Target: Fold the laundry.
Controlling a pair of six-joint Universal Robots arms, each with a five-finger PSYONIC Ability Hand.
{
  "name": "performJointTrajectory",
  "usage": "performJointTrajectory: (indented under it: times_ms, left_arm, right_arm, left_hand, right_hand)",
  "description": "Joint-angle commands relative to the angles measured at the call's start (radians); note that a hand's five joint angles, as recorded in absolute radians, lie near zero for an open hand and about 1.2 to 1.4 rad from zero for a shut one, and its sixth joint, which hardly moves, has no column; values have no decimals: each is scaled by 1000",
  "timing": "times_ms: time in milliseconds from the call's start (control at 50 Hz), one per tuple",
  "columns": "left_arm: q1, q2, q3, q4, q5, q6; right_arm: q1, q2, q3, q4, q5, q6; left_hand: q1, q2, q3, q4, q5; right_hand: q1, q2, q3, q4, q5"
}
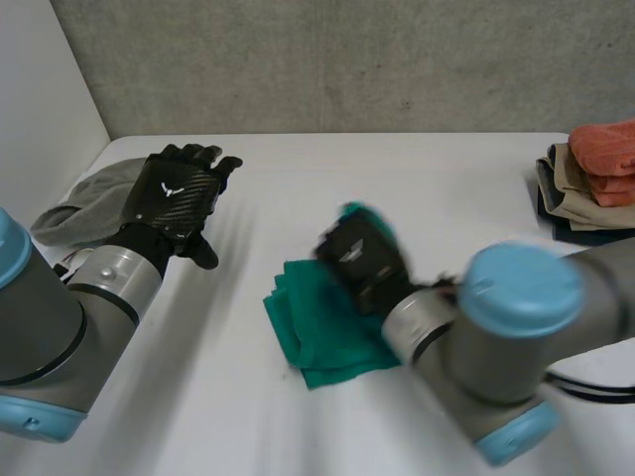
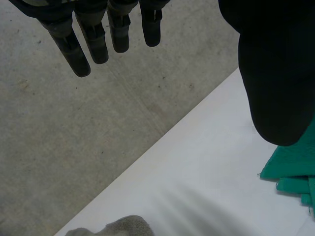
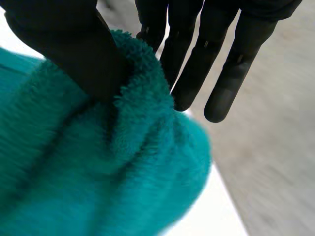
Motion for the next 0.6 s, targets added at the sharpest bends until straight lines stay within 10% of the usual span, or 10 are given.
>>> performJointTrajectory:
  times_ms: [20, 100, 320, 600]
  left_arm:
    - [-2, -5, 10, 2, -2, -17]
    - [-21, -11, 45, 5, -3, -77]
    - [-206, -201, 341, -93, -36, -250]
    - [-337, -560, 621, -386, -281, -304]
  right_arm:
    - [59, 90, -20, 41, -129, -63]
    - [59, 69, 0, 75, -121, 6]
    - [-240, -210, 38, 131, -53, 575]
    - [-255, 38, -195, 398, -75, 608]
  left_hand:
    - [-17, -35, -39, -29, -53]
    - [-8, -26, -31, -21, -44]
    - [27, 9, 5, 15, -9]
    - [6, -11, -16, -6, -29]
  right_hand:
    - [313, 226, 206, 199, 217]
    - [-909, -996, -1016, -1023, -1005]
    - [-909, -996, -1016, -1023, -1005]
    - [-909, -996, -1016, -1023, -1005]
